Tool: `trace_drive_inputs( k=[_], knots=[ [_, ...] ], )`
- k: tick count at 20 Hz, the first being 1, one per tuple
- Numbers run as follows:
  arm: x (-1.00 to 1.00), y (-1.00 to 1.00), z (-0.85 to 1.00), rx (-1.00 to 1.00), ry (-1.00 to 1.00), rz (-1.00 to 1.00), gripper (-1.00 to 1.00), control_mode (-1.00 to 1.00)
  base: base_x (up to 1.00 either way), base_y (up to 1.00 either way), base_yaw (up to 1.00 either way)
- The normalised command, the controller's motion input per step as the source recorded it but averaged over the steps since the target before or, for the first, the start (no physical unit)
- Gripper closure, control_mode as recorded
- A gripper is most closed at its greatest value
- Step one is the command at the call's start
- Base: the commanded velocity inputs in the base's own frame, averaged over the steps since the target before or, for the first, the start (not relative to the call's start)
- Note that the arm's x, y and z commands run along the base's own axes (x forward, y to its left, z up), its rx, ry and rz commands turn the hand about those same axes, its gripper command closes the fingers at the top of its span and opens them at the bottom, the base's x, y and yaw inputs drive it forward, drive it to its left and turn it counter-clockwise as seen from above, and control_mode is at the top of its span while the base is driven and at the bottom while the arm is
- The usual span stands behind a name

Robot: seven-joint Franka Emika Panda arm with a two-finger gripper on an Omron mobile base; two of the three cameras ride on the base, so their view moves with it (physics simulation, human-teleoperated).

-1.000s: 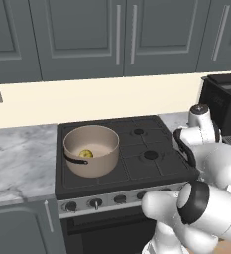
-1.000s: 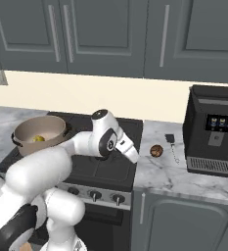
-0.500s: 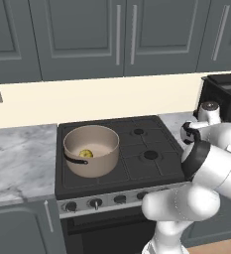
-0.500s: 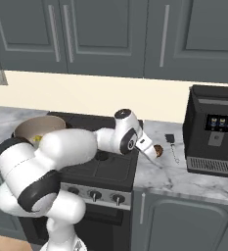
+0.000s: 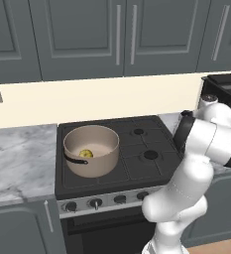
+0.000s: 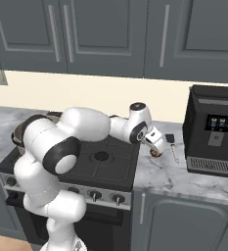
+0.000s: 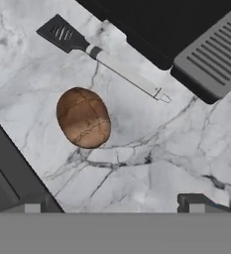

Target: Put the squash and potato in the pot. Retrieve the spatula and lightly stir the vegetables in the pot.

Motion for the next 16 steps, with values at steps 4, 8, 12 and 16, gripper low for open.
trace_drive_inputs(
  k=[4,8,12,16],
  knots=[
    [0.34,-0.01,-0.3,0.0,0.04,0.05,-1.0,-1.0,0.0,0.0,0.0],
    [0.2,-0.09,-0.33,0.0,0.0,0.04,-1.0,-1.0,0.0,0.0,0.0],
    [0.27,-0.12,-0.33,0.0,0.0,0.03,-1.0,-1.0,0.0,0.0,0.0],
    [0.39,-0.09,-0.25,0.0,0.0,0.03,-1.0,-1.0,0.0,0.0,0.0]
  ],
)
